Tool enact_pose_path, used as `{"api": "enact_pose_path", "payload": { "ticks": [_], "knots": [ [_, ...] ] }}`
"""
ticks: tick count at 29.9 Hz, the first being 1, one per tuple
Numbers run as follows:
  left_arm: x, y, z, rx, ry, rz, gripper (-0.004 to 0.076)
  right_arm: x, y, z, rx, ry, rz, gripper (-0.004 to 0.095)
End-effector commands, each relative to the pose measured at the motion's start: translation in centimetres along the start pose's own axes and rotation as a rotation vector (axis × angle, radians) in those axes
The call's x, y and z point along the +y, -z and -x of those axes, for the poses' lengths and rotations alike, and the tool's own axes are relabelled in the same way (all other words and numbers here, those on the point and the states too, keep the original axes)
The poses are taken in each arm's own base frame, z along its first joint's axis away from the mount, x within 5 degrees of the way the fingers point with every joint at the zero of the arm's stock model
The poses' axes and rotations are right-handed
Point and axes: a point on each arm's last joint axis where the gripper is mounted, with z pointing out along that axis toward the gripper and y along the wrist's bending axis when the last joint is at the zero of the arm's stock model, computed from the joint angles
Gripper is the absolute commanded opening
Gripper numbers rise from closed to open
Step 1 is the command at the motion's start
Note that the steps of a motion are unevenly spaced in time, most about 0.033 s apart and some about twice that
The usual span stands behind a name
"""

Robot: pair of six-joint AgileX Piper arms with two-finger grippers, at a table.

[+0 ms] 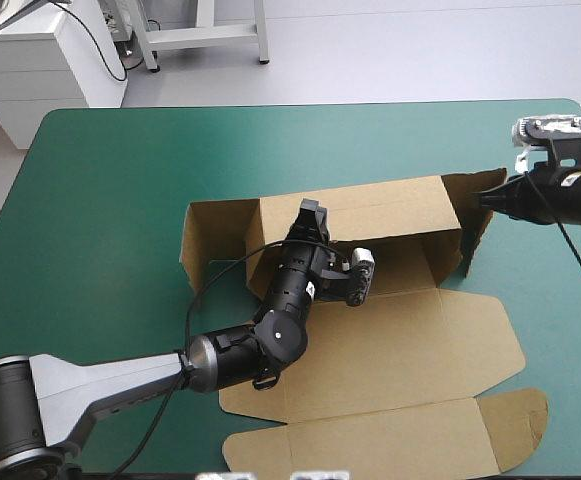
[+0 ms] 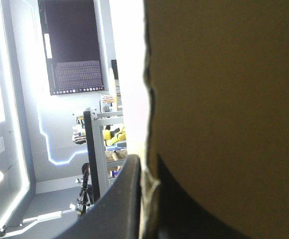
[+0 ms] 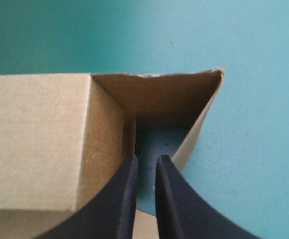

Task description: Fold the box

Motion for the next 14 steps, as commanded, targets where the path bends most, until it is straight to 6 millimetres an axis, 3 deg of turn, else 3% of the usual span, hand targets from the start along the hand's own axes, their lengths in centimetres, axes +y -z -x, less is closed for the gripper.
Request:
{"api": "enact_pose_path", "payload": {
  "ticks": [1,9,14],
  "knots": [
    [0.9,0.8,0.0,-0.018,0.008,0.038,-0.0008,-0.3,0.3,2.6,-0.099,0.013,-0.01,0.0115],
    [1.1,0.8,-0.2,-0.002,0.01,0.048,-0.0008,-1.5,-2.8,6.1,-0.087,0.031,-0.005,0.0114],
    [1.1,0.8,-0.2,0.0,0.011,0.05,-0.0008,-2.5,-5.8,7.7,-0.058,0.033,-0.001,0.0114]
  ]
}}
